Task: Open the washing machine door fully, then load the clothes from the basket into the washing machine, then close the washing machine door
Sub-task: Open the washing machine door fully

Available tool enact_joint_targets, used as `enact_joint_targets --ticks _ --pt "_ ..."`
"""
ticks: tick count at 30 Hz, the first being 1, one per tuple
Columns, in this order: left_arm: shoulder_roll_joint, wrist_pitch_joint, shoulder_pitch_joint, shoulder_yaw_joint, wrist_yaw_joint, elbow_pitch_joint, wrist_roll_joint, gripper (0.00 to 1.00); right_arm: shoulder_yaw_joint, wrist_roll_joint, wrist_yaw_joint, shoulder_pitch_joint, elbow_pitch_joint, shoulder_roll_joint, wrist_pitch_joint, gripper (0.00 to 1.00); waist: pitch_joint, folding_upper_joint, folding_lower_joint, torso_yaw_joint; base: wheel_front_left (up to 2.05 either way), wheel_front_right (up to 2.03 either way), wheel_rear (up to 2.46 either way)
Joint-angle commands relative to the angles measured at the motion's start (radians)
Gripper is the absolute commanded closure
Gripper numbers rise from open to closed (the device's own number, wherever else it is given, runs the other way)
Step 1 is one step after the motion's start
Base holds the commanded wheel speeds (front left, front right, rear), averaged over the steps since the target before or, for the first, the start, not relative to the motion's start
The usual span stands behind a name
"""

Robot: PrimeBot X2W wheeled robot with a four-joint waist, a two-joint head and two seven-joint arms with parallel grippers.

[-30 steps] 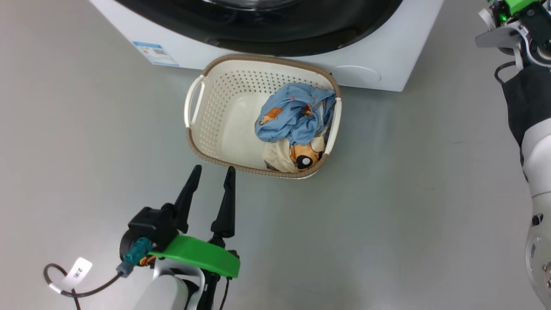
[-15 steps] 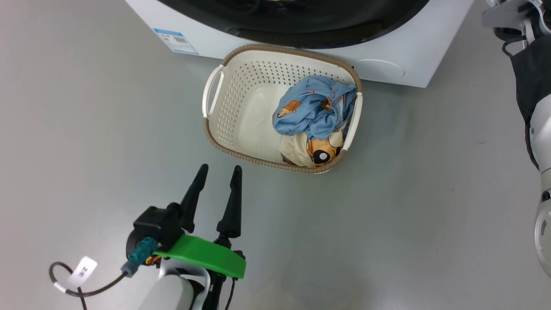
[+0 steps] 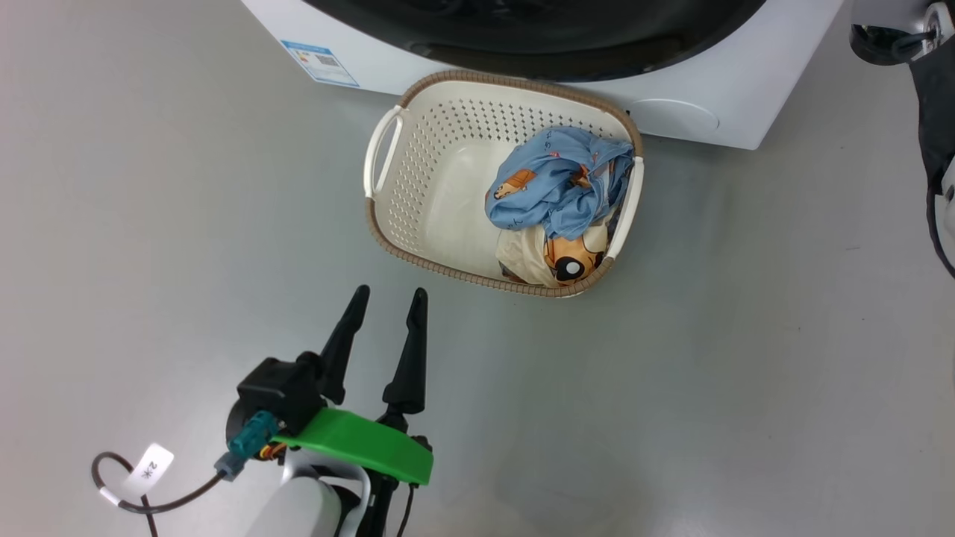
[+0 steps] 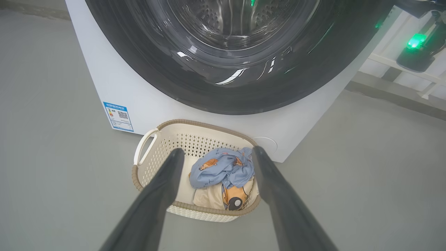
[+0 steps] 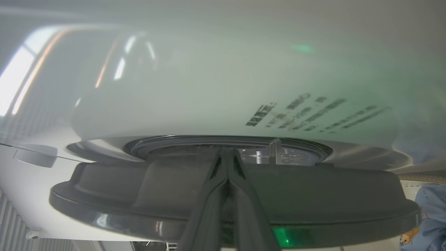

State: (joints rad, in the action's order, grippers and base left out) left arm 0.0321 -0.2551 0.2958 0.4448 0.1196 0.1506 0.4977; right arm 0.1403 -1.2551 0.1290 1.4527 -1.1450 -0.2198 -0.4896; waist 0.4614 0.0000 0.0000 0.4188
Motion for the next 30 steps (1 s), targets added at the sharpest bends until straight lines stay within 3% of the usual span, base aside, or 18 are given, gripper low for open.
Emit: enact_joint_targets --ticks 1,30 --pt "0.018 -0.007 0.021 -0.025 0.008 -0.028 0.002 0.00 0.000 -0.011 0.002 0.039 0.001 0.035 -0.021 1.00 0.000 0.0000 0.0000 0.002 0.00 0.00 0.00" --pt "0.018 -0.007 0.009 -0.029 0.009 -0.026 -0.013 0.00 -0.017 -0.009 0.002 0.020 -0.100 0.040 -0.138 1.00 -0.037 0.0000 0.0000 -0.005 0.00 0.00 0.00"
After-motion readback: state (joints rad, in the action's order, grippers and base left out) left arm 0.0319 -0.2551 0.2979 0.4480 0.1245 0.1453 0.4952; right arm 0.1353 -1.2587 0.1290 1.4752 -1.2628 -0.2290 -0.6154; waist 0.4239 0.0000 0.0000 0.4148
